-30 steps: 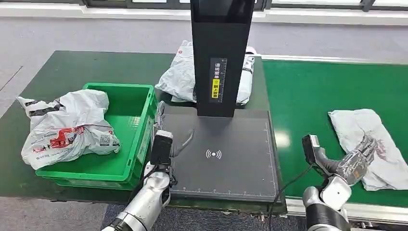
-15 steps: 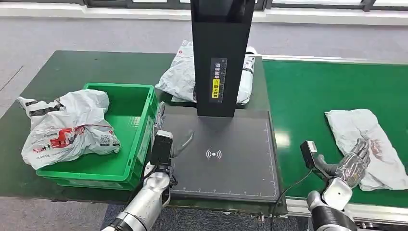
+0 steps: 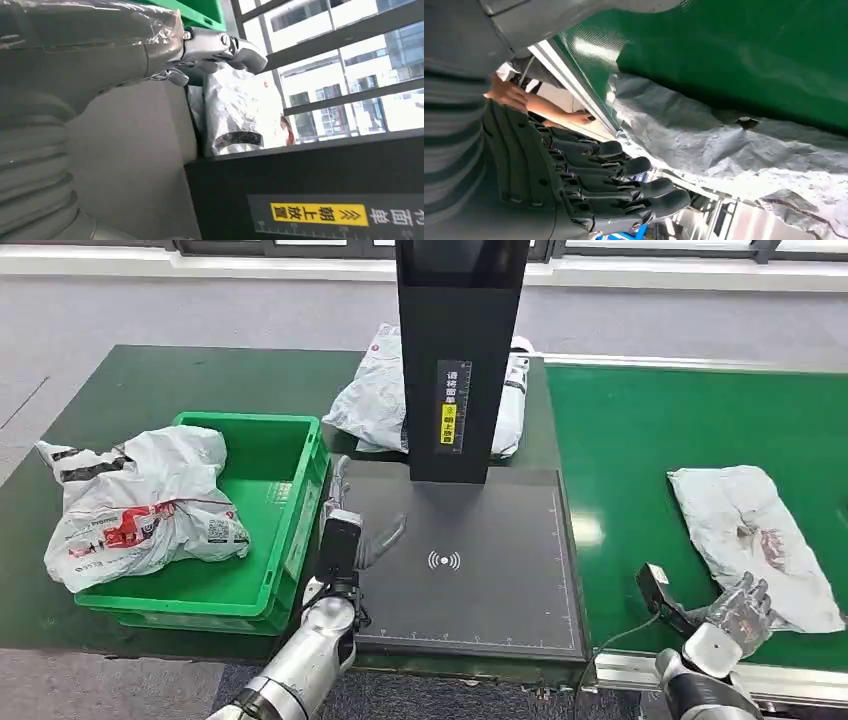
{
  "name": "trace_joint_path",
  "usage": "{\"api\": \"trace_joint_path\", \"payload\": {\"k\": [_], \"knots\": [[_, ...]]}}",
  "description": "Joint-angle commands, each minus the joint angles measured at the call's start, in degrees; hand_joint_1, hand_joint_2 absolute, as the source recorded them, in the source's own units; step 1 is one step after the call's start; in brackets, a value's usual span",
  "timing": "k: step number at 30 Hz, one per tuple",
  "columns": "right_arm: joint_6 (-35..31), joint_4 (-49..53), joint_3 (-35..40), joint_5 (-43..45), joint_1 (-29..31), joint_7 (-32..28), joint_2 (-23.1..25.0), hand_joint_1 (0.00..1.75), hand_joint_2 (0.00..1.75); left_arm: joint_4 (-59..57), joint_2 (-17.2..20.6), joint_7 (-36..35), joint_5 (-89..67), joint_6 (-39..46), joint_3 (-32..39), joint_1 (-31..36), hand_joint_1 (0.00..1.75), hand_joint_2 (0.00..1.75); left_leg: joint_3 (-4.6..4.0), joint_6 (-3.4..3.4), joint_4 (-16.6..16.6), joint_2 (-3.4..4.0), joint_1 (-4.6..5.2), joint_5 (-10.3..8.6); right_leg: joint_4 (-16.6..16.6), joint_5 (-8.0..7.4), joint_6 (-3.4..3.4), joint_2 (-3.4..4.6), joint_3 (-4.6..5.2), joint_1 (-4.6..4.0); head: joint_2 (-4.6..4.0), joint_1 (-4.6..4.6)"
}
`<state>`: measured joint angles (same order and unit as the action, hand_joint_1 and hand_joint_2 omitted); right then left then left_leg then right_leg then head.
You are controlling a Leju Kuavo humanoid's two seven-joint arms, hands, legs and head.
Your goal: Moved the parcel from conveyor to table for the left to box.
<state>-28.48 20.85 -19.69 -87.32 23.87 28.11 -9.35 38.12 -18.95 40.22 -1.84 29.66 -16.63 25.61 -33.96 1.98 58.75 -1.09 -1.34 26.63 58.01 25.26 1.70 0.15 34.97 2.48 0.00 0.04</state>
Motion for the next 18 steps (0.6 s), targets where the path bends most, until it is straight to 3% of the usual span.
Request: {"api": "trace_joint_path", "payload": {"k": [1,9,18], "knots": [[-1.6,-3.6,4.3,-2.4,1.4,0.6,-0.1,0.00,1.75,0.4,2.1,-0.2,1.1,0.2,0.9,-0.3,0.00,1.75,0.17,-0.11,-0.1,0.21,0.00,0.00,-0.1,-0.05,-0.19,0.10,-0.12,-0.05,0.00,0.00],[3.9,-4.6,2.9,-2.5,1.4,2.1,-0.2,0.00,1.75,0.0,1.9,-0.2,1.1,-0.5,0.9,0.0,0.00,1.75,0.18,-0.11,-0.1,0.20,0.01,0.01,-0.1,-0.03,-0.18,0.08,-0.14,-0.04,0.00,0.00],[5.5,-4.7,2.4,-2.2,1.2,1.8,-0.2,0.00,1.75,-0.3,1.9,-0.2,1.2,-0.7,0.9,0.2,0.00,1.75,0.13,-0.17,-0.1,0.14,0.00,-0.05,-0.1,-0.06,-0.16,0.02,-0.16,-0.04,0.00,0.00]]}}
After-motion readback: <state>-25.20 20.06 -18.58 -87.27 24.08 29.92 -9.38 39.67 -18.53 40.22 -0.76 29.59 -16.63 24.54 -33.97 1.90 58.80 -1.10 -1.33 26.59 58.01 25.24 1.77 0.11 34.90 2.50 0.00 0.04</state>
